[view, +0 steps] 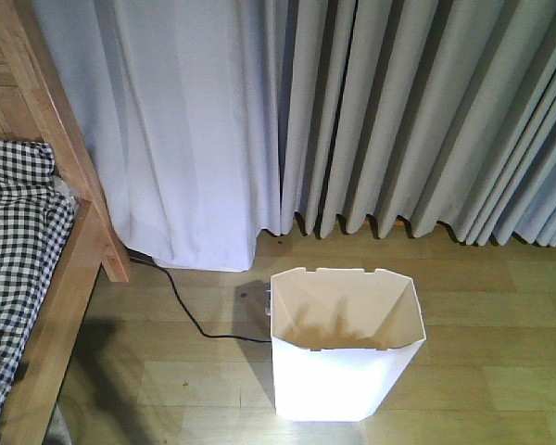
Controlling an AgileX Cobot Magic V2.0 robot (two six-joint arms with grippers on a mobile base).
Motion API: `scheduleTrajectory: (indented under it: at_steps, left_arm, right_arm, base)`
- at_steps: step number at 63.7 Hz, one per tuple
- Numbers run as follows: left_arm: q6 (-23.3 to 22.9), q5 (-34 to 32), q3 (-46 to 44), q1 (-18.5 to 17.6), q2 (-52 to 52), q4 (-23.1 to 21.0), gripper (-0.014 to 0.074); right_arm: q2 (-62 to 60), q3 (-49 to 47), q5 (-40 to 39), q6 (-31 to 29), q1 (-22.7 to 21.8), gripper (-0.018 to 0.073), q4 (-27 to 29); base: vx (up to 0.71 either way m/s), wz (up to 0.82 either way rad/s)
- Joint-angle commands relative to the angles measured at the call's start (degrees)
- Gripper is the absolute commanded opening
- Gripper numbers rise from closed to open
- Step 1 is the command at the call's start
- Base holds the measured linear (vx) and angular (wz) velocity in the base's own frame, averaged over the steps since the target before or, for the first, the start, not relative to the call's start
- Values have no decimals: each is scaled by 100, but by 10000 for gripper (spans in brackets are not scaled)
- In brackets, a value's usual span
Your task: Move trash bin to bedside with robot
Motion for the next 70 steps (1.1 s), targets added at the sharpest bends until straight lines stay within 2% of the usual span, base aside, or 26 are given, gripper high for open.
scheduleTrajectory:
  at_steps: [1, 8, 48, 53, 57, 63, 70]
  left_arm:
    - [-25, -376, 19, -17, -81, -13, -6]
    - [-25, -376, 19, -17, -81, -13, -6]
    - [-25, -376, 19, -17, -81, -13, -6]
    - [-25, -376, 19, -17, -81, -13, -6]
    - [-25, -376, 19, -17, -81, -13, -6]
    - [-25, -376, 19, -17, -81, -13, -6]
    - [-25, -376, 19, -17, -81, -13, -6]
  right_arm:
    - [70, -158, -363, -14, 12, 254, -76]
    - [70, -158, -358, -14, 12, -15, -229]
    - [64, -158, -365, 12, 12, -9, -362]
    - [-4, -158, -399, 293, -2, -9, -475]
    - [-87, -126, -488, 824, -8, -9, -1003]
    - [-277, 288, -1134, 1812, -8, -9, -1863]
    - [-537, 945, -1919, 2541, -8, -9, -2310]
  base:
    - [0, 0]
    - [0, 0]
    - [0, 0]
    - [0, 0]
    - [0, 0]
    - [0, 0]
    - [0, 0]
